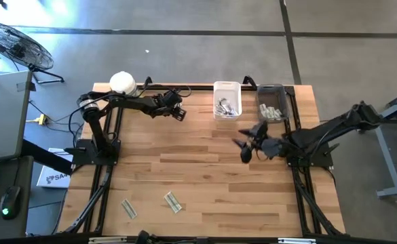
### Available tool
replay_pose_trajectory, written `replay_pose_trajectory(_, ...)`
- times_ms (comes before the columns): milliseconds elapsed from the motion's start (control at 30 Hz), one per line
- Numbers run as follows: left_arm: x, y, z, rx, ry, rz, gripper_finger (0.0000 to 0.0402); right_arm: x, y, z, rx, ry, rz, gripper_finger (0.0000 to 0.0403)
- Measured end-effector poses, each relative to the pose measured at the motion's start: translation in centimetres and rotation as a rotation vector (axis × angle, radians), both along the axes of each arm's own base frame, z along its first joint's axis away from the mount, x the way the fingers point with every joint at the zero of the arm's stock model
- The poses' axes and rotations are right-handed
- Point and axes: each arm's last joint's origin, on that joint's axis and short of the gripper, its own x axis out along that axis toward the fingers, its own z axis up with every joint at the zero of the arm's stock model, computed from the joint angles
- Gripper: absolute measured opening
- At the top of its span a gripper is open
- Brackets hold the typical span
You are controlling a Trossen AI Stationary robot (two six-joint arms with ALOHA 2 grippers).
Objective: Pick & Place First Aid Supplies
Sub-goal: Put the green bandage into the black bin
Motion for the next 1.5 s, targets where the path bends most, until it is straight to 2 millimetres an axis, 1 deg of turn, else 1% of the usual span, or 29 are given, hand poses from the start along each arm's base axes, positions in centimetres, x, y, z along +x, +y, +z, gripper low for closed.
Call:
replay_pose_trajectory(133, 0.0, 0.0, -0.1, -0.006, -0.005, 0.015, 0.0209, 1.3, 2.1, -0.7, -0.028, -0.026, 0.093, 0.024)
replay_pose_trajectory(267, 0.1, 0.0, -0.3, -0.034, -0.022, 0.029, 0.0188, 2.5, 3.1, -0.4, -0.044, -0.106, 0.175, 0.024)
replay_pose_trajectory(400, 0.1, -0.1, -0.5, -0.053, -0.024, 0.037, 0.0147, 3.0, 3.4, 0.3, -0.073, -0.171, 0.228, 0.024)
replay_pose_trajectory(567, 0.0, -0.2, -0.7, -0.076, -0.015, 0.035, 0.0102, 2.9, 3.7, 0.4, -0.078, -0.185, 0.249, 0.024)
replay_pose_trajectory(733, 0.0, -0.3, -0.8, -0.096, -0.017, 0.029, 0.0083, 2.9, 3.7, 0.4, -0.078, -0.185, 0.25, 0.024)
replay_pose_trajectory(900, 0.3, -1.1, -0.5, -0.082, -0.012, 0.004, 0.0066, 2.9, 3.7, 0.4, -0.094, -0.179, 0.255, 0.024)
replay_pose_trajectory(1000, 0.7, -2.4, 0.0, -0.069, -0.005, -0.034, 0.0047, 2.9, 3.7, 0.4, -0.101, -0.173, 0.257, 0.024)
replay_pose_trajectory(1167, 1.7, -5.3, 1.0, -0.039, 0.006, -0.138, 0.0008, 2.9, 3.7, 0.4, -0.099, -0.172, 0.257, 0.024)
replay_pose_trajectory(1333, 2.2, -7.9, 2.6, 0.037, 0.0, -0.191, 0.0008, 2.9, 3.7, 0.3, -0.104, -0.167, 0.259, 0.024)
replay_pose_trajectory(1500, 2.3, -11.4, 5.3, 0.085, -0.066, -0.282, 0.0006, 3.0, 3.8, 0.0, -0.142, -0.13, 0.291, 0.024)
